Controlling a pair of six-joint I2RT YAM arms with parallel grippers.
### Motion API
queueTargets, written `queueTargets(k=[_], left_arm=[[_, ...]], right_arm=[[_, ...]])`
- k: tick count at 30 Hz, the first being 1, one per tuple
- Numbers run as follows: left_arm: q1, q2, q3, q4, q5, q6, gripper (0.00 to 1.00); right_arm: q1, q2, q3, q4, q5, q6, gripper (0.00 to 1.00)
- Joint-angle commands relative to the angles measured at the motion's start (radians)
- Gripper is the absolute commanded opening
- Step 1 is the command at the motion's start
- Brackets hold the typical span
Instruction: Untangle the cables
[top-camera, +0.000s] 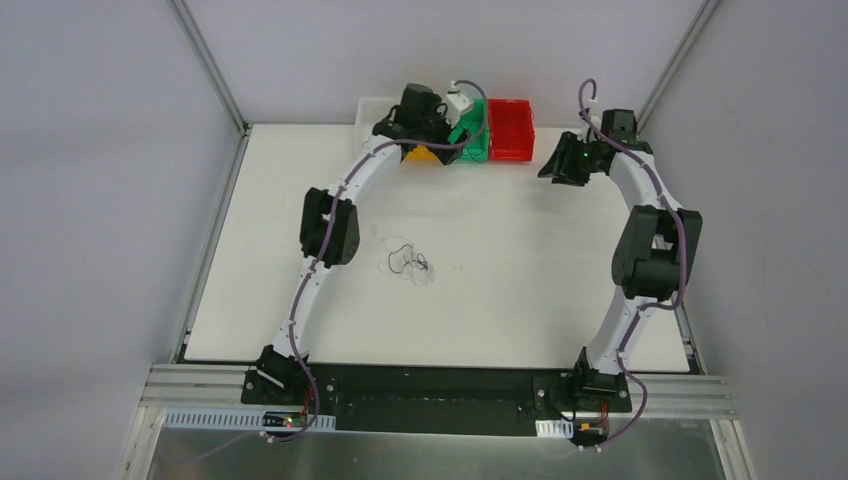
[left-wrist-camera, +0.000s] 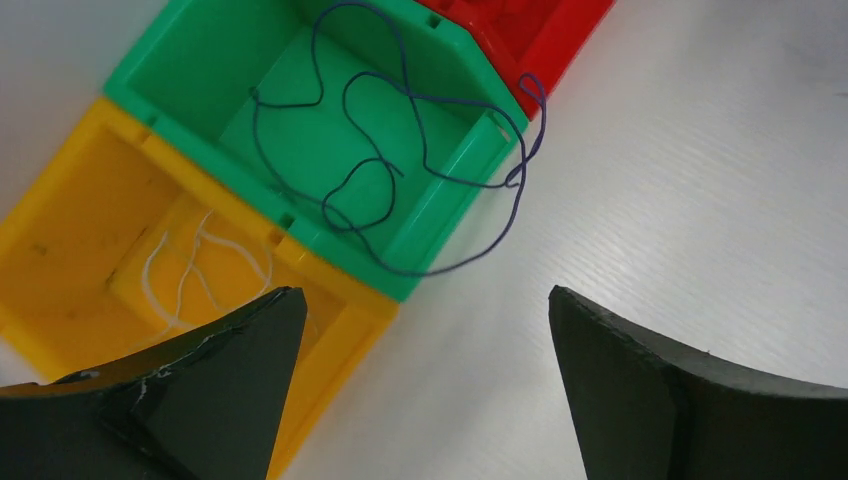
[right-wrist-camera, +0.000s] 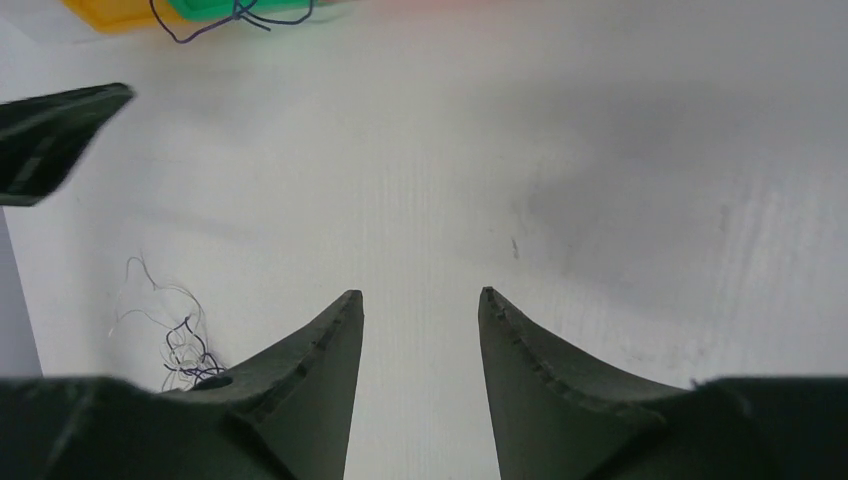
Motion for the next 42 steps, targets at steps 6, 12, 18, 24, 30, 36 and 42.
queueTargets(k=[6,12,18,24,30,36,42], left_arm=[[-0.083,0.191,0.058,0.351,-0.133,0.234,0.82],[-0.089,0.217,0.042,0.439,-0.152,0.247,0.74],[-0.089,0.217,0.024,0.448,-0.116,0.267,0.66],[-0.092,0.178,-0.029,0.450,-0.007,0.246,0.72],[-0.093,0.147,-0.080,0.430,0.102,0.244,0.79],[-0.099,0.170,-0.056,0.429,0.095,0.244,0.79],[-0.102,0.221,0.018,0.442,0.016,0.258,0.58]], right_arm=[[-0.095,-0.168,-0.141,0.042,-0.090,0.043,0.49],[-0.107,-0.146,-0.138,0.050,-0.128,0.074,0.49],[-0.114,-0.126,-0.123,0.058,-0.138,0.089,0.48],[-0.121,-0.125,-0.137,0.057,-0.147,0.092,0.49],[-0.123,-0.119,-0.143,0.060,-0.164,0.093,0.49],[-0.123,-0.111,-0.143,0.060,-0.177,0.093,0.49],[-0.124,-0.107,-0.145,0.055,-0.180,0.094,0.49]])
